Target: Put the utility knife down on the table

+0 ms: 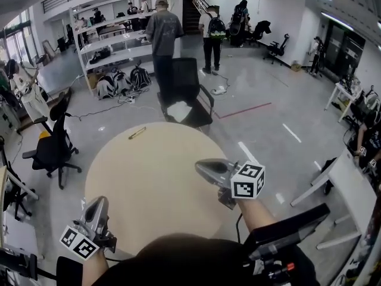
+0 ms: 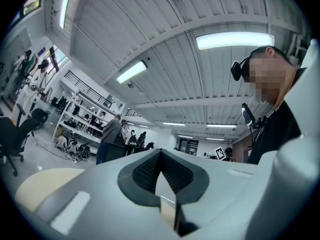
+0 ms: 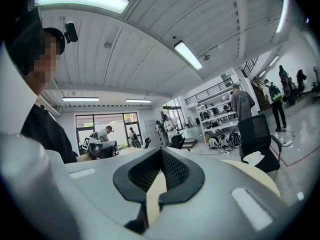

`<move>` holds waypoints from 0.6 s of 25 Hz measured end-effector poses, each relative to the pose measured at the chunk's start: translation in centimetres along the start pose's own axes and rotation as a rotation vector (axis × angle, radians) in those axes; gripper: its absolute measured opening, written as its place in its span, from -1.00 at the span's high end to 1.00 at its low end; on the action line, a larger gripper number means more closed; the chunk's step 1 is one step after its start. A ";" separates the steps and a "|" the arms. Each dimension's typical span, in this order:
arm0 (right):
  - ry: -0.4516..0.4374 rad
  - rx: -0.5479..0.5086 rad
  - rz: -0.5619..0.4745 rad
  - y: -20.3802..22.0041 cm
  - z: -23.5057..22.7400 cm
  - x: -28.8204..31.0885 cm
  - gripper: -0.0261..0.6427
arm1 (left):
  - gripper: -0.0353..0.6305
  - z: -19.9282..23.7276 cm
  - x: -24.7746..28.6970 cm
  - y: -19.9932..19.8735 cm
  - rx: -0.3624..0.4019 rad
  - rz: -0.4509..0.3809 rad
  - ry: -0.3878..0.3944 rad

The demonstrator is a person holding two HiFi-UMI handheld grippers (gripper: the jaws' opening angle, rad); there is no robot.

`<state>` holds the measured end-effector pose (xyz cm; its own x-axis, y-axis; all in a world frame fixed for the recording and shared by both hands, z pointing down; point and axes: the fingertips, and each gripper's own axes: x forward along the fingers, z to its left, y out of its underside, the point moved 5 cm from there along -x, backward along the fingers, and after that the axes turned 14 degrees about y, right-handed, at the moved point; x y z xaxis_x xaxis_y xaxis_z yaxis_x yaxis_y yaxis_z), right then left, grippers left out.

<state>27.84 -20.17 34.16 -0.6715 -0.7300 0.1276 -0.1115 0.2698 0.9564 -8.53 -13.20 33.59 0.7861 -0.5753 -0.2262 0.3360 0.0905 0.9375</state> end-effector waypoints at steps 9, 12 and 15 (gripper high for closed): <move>-0.001 -0.027 -0.030 0.8 1.7 -0.6 0.89 | 0.90 -1.5 -0.1 -0.4 0.036 0.008 0.021; 0.005 -0.009 -0.023 1.5 3.2 0.2 0.89 | 0.90 -0.3 -0.9 -0.9 0.015 0.006 0.034; 0.004 -0.019 -0.016 2.0 5.1 1.6 0.89 | 0.90 0.9 -2.2 -1.1 0.007 0.006 0.053</move>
<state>22.78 -17.58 34.94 -0.6669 -0.7365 0.1136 -0.1082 0.2465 0.9631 -11.14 -12.77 33.27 0.8141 -0.5312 -0.2344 0.3278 0.0873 0.9407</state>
